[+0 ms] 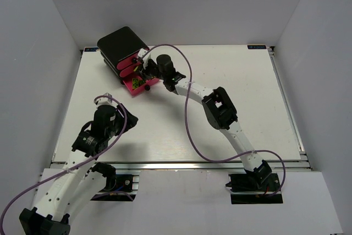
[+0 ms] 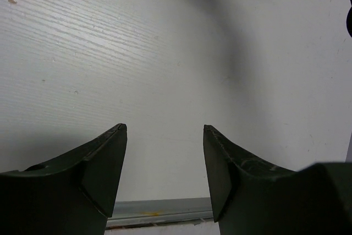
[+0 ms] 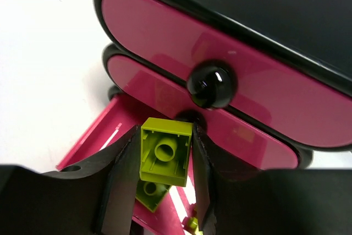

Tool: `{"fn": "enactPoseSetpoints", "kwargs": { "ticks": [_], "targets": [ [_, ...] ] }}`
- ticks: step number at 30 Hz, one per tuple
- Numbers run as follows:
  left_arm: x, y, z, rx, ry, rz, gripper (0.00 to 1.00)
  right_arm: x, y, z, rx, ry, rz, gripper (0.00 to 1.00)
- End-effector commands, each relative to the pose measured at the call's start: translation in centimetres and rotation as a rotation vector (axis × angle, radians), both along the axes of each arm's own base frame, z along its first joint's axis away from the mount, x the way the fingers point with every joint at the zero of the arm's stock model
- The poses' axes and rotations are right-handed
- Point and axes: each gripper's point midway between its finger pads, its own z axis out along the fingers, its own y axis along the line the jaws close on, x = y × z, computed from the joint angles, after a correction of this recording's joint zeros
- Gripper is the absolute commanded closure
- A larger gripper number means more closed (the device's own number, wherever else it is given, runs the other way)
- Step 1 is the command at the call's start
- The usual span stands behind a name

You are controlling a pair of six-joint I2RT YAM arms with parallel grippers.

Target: Sort the legos into containers by color

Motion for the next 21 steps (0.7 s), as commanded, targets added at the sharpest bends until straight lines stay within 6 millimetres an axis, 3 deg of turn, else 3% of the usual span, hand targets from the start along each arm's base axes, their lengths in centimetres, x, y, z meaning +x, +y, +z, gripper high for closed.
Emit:
{"fn": "enactPoseSetpoints", "kwargs": {
  "ticks": [1, 5, 6, 14, 18, 21],
  "targets": [
    [0.0, 0.2, 0.9, 0.001, -0.022, 0.006, 0.32, 1.9, -0.9, 3.2, 0.054, -0.109, -0.067, 0.63],
    [0.1, 0.1, 0.8, 0.005, -0.020, 0.002, 0.32, 2.0, -1.1, 2.3, 0.026, -0.121, -0.073, 0.57],
    [0.1, 0.1, 0.8, 0.006, -0.020, -0.001, 0.32, 2.1, -1.2, 2.6, 0.027, -0.125, -0.080, 0.51],
    [0.2, 0.1, 0.9, 0.011, -0.024, -0.004, 0.32, 1.9, -2.0, 1.4, -0.017, -0.122, -0.079, 0.40],
    [0.4, -0.1, 0.8, 0.008, -0.025, -0.004, 0.32, 1.8, -2.4, 1.8, -0.014, -0.115, -0.091, 0.40],
    [0.8, -0.3, 0.9, 0.006, -0.032, -0.008, 0.38, 1.3, -3.2, 3.4, 0.005, -0.103, -0.095, 0.47]
  ]
}}
